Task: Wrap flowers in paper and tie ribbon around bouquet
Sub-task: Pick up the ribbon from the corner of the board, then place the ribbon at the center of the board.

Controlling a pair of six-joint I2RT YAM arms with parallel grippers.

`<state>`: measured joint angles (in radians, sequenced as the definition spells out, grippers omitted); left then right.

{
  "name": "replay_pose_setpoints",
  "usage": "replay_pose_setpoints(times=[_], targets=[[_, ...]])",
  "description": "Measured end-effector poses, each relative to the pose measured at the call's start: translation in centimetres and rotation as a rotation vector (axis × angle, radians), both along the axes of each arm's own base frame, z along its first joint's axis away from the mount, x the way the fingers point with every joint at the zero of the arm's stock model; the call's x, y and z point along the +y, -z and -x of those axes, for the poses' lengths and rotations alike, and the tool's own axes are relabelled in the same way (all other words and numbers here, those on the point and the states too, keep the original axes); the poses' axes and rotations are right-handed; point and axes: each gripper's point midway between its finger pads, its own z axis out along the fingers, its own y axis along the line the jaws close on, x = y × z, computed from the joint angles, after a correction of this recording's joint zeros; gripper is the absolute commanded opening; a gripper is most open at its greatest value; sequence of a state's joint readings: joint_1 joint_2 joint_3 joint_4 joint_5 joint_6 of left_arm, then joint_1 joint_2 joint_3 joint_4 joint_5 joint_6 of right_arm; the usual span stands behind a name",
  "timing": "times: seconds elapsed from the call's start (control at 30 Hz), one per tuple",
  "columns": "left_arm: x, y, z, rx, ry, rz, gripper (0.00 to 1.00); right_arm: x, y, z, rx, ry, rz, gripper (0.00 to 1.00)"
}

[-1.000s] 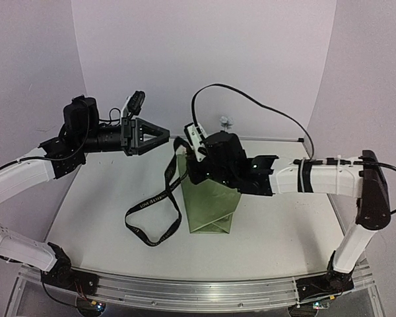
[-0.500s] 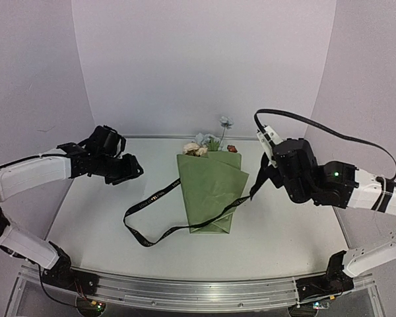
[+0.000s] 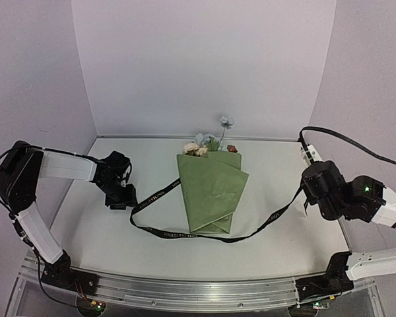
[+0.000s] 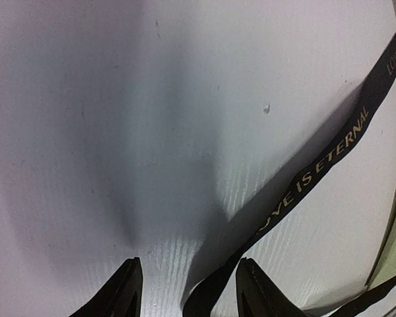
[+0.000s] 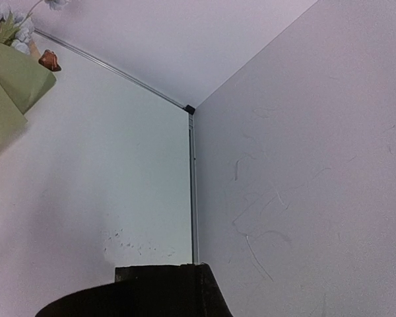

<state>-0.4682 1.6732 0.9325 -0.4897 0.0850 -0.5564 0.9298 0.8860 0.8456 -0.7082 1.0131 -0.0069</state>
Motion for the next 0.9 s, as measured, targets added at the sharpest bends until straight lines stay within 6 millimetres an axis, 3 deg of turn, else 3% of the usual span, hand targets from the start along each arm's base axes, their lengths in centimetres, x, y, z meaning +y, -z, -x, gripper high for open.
replay_pose_setpoints(times=[0.2, 0.4, 0.53, 0.63, 0.7, 0.77, 0.83, 0.9], targets=[[-1.5, 0.8, 0.2, 0.024, 0.044, 0.053, 0.36, -0.6, 2.3, 0.6, 0.048, 0.016, 0.011, 0.0], [-3.3, 1.1, -0.2, 0.016, 0.091, 0.054, 0.02, -1.2, 2.9, 0.7, 0.056, 0.043, -0.007, 0.0], [-3.4, 1.3, -0.8, -0.003, 0.085, 0.009, 0.0, -1.7, 3.2, 0.6, 0.066, 0.069, -0.027, 0.0], [-1.1, 0.2, -1.4, -0.036, 0.014, -0.081, 0.0, -2.4, 3.4, 0.3, 0.076, 0.1, -0.028, 0.0], [1.5, -2.8, -2.3, -0.112, -0.073, -0.14, 0.0, -2.9, 3.5, 0.2, 0.089, 0.119, -0.015, 0.0], [4.2, -7.5, -3.6, -0.228, -0.174, -0.171, 0.0, -3.2, 3.1, -0.2, 0.105, 0.134, 0.006, 0.0], [6.9, -16.1, -5.1, -0.442, -0.304, -0.147, 0.0, -3.2, 1.8, -0.7, 0.102, 0.136, 0.014, 0.0], [9.5, -25.9, -5.0, -0.682, -0.44, -0.084, 0.0, -2.9, -0.2, -1.2, 0.085, 0.127, 0.014, 0.0]])
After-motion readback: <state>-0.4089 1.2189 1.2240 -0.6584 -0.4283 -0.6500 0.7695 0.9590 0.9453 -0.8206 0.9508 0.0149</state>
